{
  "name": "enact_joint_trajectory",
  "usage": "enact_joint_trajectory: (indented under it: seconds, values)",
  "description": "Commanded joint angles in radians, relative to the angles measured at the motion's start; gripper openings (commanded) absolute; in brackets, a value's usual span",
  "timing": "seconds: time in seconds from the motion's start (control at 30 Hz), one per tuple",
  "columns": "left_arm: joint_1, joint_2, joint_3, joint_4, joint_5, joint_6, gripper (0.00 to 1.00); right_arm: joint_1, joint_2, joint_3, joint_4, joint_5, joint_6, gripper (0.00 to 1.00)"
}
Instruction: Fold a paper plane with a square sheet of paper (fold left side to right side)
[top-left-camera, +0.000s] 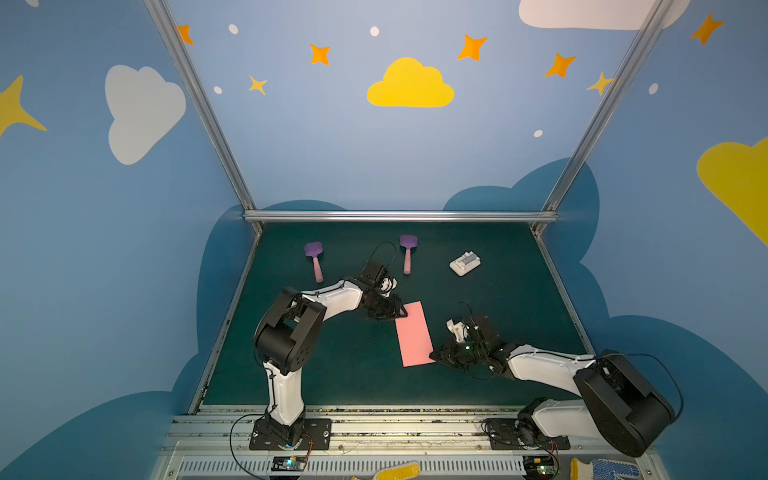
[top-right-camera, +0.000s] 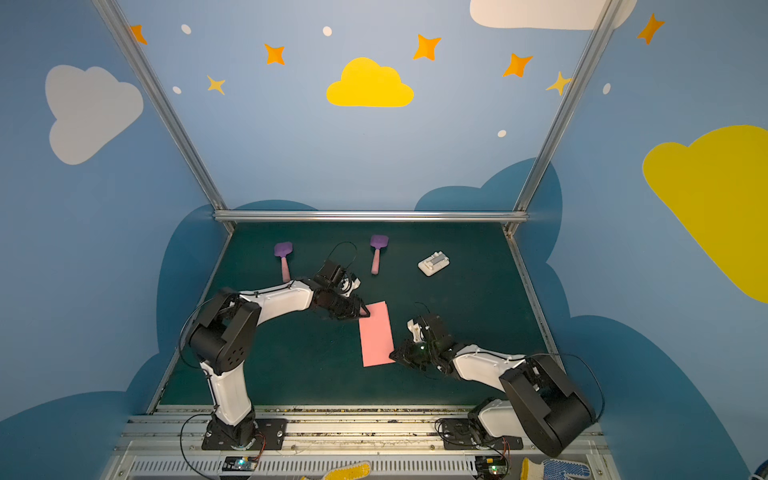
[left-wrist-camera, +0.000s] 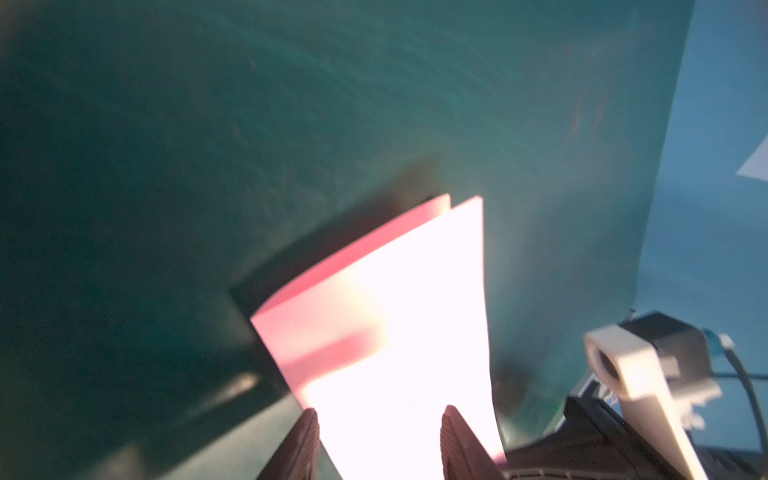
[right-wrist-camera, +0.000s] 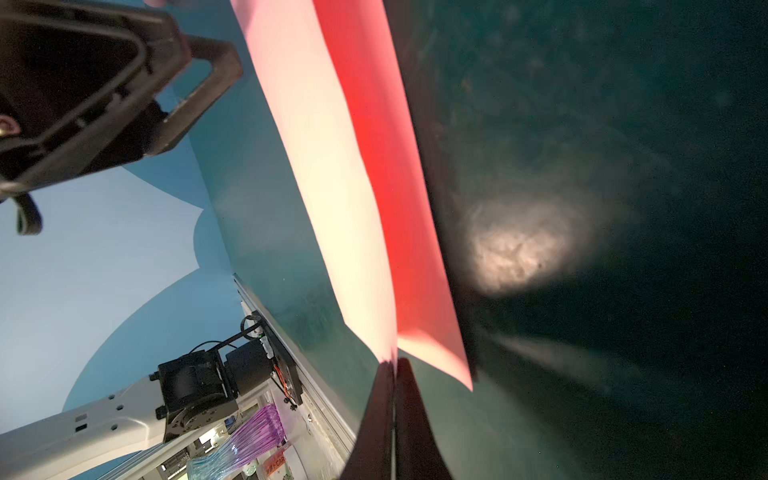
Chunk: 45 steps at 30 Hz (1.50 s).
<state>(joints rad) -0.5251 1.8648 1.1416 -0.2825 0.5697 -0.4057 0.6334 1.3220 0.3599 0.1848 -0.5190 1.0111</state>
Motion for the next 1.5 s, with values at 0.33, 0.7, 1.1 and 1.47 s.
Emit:
enact_joint_trajectory:
  seconds: [0.33,0.7,1.1,1.47]
  values:
    - [-0.070,-0.068,-0.102,0.075,0.009,-0.073,0.50,0.038,-0.016,0.035,-0.085,0.011,-0.020,0.00]
    - [-0.070,0.024,-0.088,0.075,0.007,-0.049,0.49,0.068,0.056,0.103,-0.079,0.007,-0.022,0.00]
    - [-0.072,0.041,-0.086,0.057,0.003,-0.026,0.49,0.081,0.239,0.224,0.023,-0.017,-0.011,0.00]
    - [-0.070,0.038,-0.093,0.046,0.005,-0.012,0.48,0.072,0.397,0.306,0.100,-0.027,0.007,0.00]
